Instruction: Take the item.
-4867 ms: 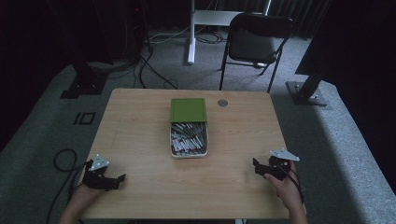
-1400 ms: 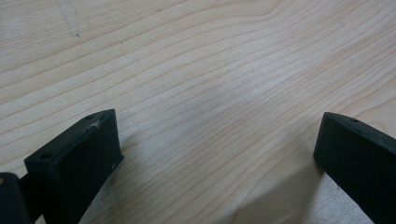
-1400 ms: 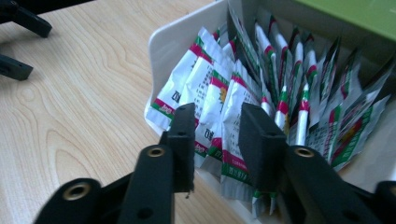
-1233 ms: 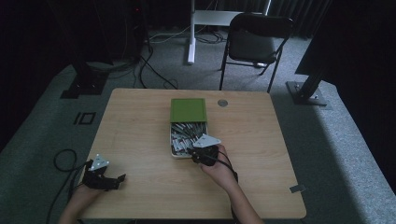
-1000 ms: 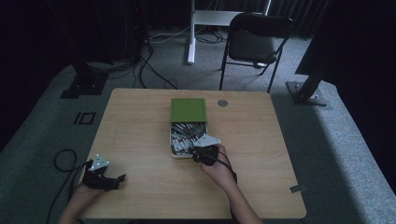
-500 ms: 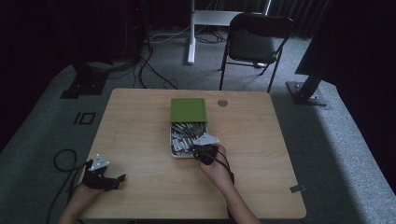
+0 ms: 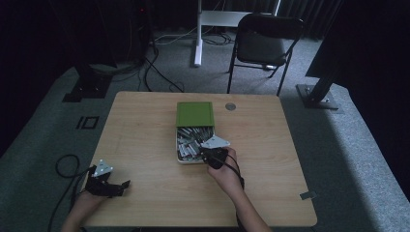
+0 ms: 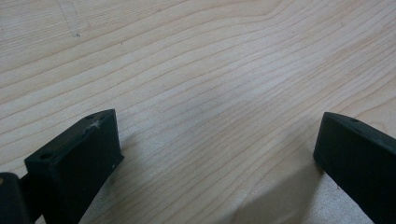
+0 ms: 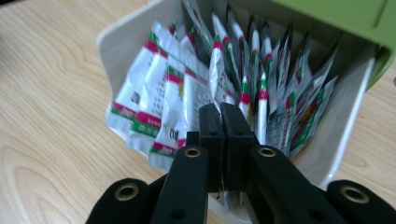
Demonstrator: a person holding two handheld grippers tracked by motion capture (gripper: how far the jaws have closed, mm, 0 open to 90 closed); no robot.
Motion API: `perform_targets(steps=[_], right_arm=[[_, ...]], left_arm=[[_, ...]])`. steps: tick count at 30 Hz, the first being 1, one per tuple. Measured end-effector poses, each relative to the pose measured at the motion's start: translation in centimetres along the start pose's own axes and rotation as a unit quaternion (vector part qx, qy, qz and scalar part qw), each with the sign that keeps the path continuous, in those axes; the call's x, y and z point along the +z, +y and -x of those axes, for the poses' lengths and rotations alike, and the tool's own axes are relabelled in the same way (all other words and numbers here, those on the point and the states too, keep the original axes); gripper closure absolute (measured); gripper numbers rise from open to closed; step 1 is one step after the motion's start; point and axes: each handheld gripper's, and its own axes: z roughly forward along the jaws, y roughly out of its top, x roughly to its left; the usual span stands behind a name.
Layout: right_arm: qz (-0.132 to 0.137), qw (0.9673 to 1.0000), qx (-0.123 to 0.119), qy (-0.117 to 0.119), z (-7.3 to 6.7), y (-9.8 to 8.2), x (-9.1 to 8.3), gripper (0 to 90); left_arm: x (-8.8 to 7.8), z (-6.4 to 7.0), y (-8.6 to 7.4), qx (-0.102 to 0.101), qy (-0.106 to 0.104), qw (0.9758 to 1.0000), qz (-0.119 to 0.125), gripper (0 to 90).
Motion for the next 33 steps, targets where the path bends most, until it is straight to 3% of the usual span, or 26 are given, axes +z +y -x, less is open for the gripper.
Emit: perform_targets(steps=[4, 19, 25, 33], right_arm=[[0.015, 0.9996, 0.014, 0.018, 0.1, 0.5, -0.8, 88.9], [0.066, 0.9975, 0.021, 0.017, 0.9, 2.8, -3.7, 89.1], [0.085, 0.9958, 0.032, 0.007, 1.8, 3.5, -4.9, 89.1], [0.103, 0.9926, 0.055, -0.033, 4.7, 3.6, -6.9, 89.1]], left_arm=[[0.0, 0.0, 0.0, 0.002, 0.000, 1.0000, -0.001, 1.4], [0.0, 0.0, 0.0, 0.001, 0.000, 1.0000, 0.000, 1.4], [0.0, 0.0, 0.0, 0.001, 0.000, 1.0000, -0.001, 1.4], [0.0, 0.0, 0.0, 0.001, 0.000, 1.0000, -0.001, 1.4]])
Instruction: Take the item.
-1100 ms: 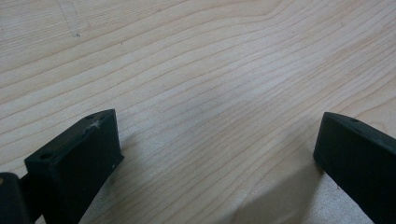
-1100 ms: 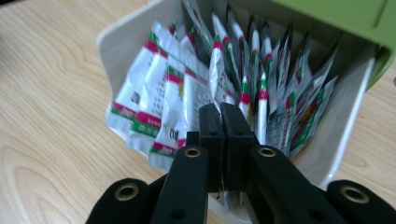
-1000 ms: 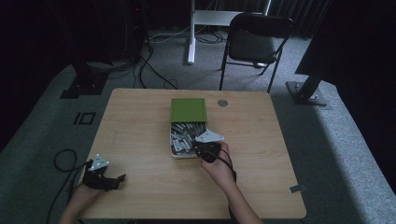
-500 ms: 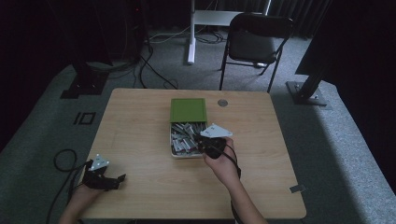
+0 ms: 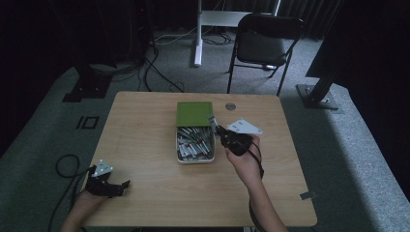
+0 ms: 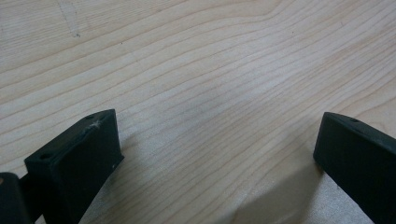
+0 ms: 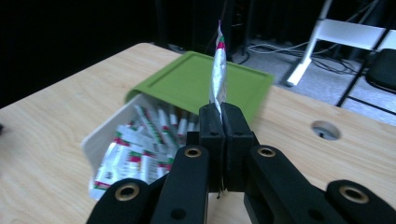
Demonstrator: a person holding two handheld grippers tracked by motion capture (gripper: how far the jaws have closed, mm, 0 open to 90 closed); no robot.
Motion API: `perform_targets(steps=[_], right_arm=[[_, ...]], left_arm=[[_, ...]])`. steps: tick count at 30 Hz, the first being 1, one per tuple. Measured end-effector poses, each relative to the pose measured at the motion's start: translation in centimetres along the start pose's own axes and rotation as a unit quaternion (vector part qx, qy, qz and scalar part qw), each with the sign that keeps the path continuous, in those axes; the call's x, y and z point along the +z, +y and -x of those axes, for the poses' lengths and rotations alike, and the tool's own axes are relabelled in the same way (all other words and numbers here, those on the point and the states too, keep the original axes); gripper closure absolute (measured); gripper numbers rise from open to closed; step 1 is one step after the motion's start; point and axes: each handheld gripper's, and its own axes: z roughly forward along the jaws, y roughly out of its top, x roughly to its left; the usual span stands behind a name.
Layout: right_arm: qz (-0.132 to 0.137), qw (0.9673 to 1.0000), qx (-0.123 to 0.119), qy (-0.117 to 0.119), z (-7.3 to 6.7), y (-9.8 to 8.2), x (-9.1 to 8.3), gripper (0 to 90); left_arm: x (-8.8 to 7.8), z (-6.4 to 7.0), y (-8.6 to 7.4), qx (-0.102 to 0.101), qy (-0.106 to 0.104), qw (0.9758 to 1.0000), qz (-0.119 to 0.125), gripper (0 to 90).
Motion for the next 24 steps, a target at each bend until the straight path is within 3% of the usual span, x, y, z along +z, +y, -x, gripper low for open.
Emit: perform_targets(steps=[6, 13, 18, 24], right_arm=[[-0.002, 0.9994, 0.017, -0.029, 2.2, -0.7, -0.4, 89.1], [-0.012, 0.9975, 0.042, -0.055, 3.7, -2.8, 0.3, 89.0], [-0.026, 0.9960, 0.058, -0.062, 4.1, -4.8, 1.5, 89.0], [-0.038, 0.9943, 0.084, -0.053, 4.1, -6.7, 3.1, 89.0]], left_arm=[[0.0, 0.0, 0.0, 0.000, 0.000, 1.0000, 0.001, 1.5], [0.0, 0.0, 0.0, 0.000, 0.000, 1.0000, 0.001, 1.5], [0.0, 0.0, 0.0, 0.000, 0.000, 1.0000, 0.000, 1.5], [0.0, 0.0, 0.0, 0.000, 0.000, 1.0000, 0.000, 1.5]])
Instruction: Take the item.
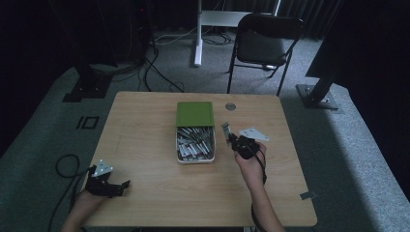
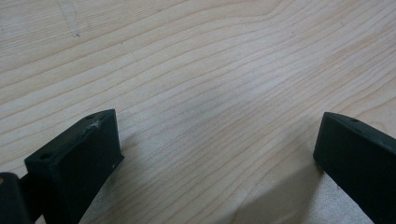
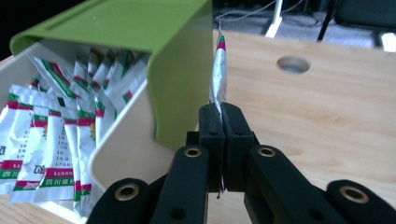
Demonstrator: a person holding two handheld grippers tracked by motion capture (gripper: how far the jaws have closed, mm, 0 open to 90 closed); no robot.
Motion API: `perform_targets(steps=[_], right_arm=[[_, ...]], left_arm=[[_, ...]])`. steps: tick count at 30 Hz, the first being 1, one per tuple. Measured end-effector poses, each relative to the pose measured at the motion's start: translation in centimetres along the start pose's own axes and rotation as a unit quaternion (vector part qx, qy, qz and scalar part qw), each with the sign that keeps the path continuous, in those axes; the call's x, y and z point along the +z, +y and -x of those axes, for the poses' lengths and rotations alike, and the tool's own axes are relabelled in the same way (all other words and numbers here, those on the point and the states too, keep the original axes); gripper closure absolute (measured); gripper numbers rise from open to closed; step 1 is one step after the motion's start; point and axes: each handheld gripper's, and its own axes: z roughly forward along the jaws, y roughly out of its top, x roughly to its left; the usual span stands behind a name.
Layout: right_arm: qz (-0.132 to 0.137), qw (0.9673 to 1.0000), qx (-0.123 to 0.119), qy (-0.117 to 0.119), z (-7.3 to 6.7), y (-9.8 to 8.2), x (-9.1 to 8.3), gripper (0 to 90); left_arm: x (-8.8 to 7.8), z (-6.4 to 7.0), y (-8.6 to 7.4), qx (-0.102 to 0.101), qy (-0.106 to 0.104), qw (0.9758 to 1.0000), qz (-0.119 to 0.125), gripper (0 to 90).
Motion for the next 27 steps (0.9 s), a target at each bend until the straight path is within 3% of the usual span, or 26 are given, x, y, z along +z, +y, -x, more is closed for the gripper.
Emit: perform_targets(steps=[9, 12, 14, 19, 27], right_arm=[[-0.019, 0.9996, 0.017, 0.009, -0.2, -2.1, 2.2, 89.0], [-0.029, 0.9991, 0.030, 0.011, 0.3, -2.6, 2.6, 89.0], [-0.038, 0.9990, 0.022, 0.001, 0.6, -2.9, 2.9, 88.9], [-0.050, 0.9979, 0.042, -0.009, 2.0, -3.7, 3.1, 88.5], [-0.063, 0.9967, 0.044, -0.027, 3.5, -4.0, 3.3, 87.5]], left_arm=[[0.0, 0.0, 0.0, -0.001, 0.000, 1.0000, 0.000, 1.5], [0.0, 0.0, 0.0, -0.001, 0.000, 1.0000, 0.000, 1.5], [0.0, 0.0, 0.0, 0.000, 0.000, 1.0000, 0.000, 1.5], [0.0, 0.0, 0.0, 0.000, 0.000, 1.0000, 0.000, 1.5], [0.0, 0.0, 0.0, 0.000, 0.000, 1.0000, 0.000, 1.4]])
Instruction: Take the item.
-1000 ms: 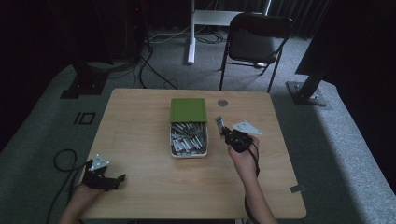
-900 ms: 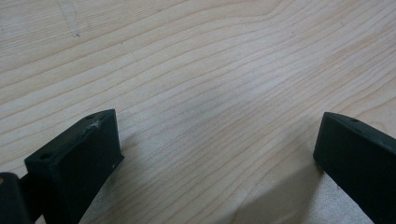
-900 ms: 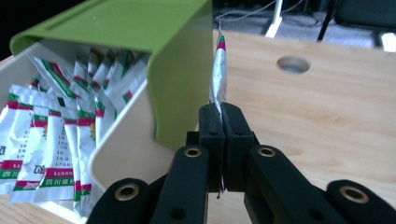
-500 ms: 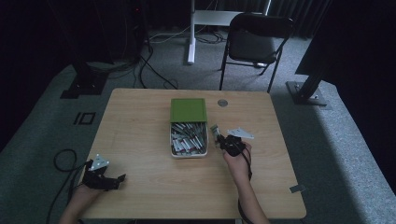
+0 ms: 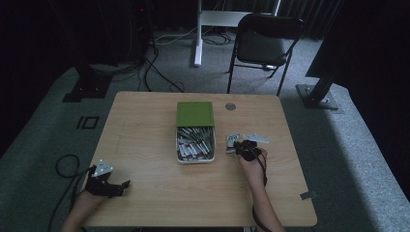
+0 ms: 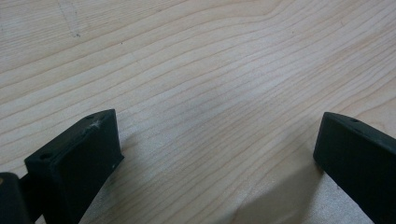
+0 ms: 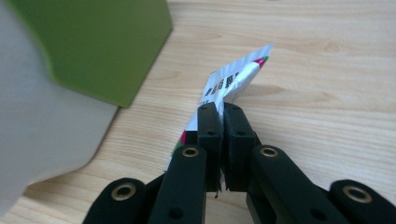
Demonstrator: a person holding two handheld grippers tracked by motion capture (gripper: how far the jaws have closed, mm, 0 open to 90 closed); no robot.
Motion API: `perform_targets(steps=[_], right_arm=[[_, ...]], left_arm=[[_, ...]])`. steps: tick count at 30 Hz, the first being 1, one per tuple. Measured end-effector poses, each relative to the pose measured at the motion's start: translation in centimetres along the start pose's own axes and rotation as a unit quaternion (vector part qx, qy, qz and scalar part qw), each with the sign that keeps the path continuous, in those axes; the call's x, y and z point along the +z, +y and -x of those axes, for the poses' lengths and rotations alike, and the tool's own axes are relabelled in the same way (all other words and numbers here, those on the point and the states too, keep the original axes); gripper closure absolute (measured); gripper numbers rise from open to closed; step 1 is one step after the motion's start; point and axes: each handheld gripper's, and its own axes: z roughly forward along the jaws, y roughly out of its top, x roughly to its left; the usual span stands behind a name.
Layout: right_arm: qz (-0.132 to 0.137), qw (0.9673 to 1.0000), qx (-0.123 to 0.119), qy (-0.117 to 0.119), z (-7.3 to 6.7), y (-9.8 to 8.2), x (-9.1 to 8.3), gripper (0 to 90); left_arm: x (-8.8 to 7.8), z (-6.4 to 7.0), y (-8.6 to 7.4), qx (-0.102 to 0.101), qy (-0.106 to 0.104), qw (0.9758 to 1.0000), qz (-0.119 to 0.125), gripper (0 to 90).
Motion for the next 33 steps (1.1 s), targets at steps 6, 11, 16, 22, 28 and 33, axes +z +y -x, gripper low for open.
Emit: perform_targets(steps=[6, 11, 16, 22, 28, 33], right_arm=[[-0.022, 0.9997, 0.008, -0.007, 1.4, -0.7, 0.6, 85.9], [-0.032, 0.9994, 0.006, -0.010, 2.1, -1.1, 0.9, 76.5], [-0.030, 0.9993, 0.002, -0.022, 2.5, -1.2, 0.8, 64.4], [-0.034, 0.9992, 0.002, -0.019, 2.8, -1.5, 0.3, 52.6], [-0.028, 0.9993, 0.004, -0.024, 3.5, -1.7, -0.9, 46.7], [-0.021, 0.9993, 0.011, -0.029, 4.1, -2.0, -1.7, 44.7]], left_arm=[[0.0, 0.0, 0.0, 0.000, 0.000, 1.0000, 0.000, 1.4], [0.0, 0.0, 0.0, -0.005, 0.005, 1.0000, 0.000, 1.4], [0.0, -0.1, 0.0, -0.008, 0.008, 0.9999, 0.000, 1.4], [0.0, -0.1, 0.0, -0.009, 0.008, 0.9999, 0.000, 1.4], [0.0, -0.1, 0.0, -0.008, 0.008, 0.9999, 0.000, 1.4], [0.0, -0.1, 0.0, -0.008, 0.008, 0.9999, 0.000, 1.4]])
